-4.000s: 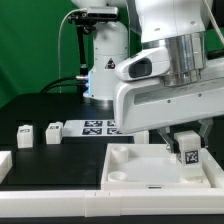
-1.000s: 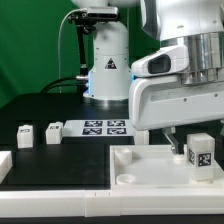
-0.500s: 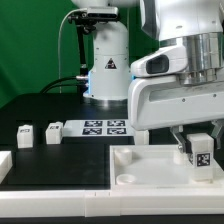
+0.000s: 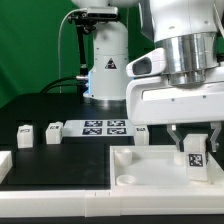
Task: Assemble one leg
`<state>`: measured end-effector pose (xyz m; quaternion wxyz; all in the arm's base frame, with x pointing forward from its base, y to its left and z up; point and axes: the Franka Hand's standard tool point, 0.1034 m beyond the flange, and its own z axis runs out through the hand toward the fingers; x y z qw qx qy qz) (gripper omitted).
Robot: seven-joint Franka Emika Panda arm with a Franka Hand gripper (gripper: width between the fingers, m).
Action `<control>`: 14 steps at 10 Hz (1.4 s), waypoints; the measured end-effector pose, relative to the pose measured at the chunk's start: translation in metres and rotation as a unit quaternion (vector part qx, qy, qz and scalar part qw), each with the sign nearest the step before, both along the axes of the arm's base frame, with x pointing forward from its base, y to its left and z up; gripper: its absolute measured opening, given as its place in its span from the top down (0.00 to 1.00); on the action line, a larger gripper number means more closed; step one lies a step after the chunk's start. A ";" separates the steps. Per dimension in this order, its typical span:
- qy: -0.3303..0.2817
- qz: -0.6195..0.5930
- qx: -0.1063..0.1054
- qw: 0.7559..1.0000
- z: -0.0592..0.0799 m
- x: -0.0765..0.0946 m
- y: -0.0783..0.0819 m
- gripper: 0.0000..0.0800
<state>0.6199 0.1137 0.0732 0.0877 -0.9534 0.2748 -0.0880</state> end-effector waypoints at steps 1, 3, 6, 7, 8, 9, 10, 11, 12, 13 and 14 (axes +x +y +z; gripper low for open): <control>0.009 -0.082 0.020 0.996 0.000 -0.001 0.000 0.64; 0.029 -0.223 0.055 0.973 -0.001 -0.003 0.003 0.64; 0.049 -0.362 0.094 0.926 -0.001 -0.004 0.006 0.63; 0.054 -0.392 0.104 0.912 -0.001 -0.004 0.007 0.63; 0.051 -0.367 0.099 0.924 -0.001 -0.004 0.007 0.63; 0.048 -0.347 0.094 0.932 -0.002 -0.004 0.007 0.49; 0.047 -0.332 0.091 0.938 -0.001 -0.004 0.008 0.32; 0.043 -0.282 0.079 0.955 0.000 -0.003 0.009 0.32; 0.028 -0.179 0.052 0.982 0.000 -0.003 0.010 0.23; 0.024 -0.132 0.042 0.990 -0.001 -0.003 0.011 0.19; 0.023 -0.047 0.022 0.998 -0.002 -0.004 0.012 0.19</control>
Offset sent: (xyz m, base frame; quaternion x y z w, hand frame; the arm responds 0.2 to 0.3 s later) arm 0.0006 0.0034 -0.0049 0.0026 0.0091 0.3680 0.9298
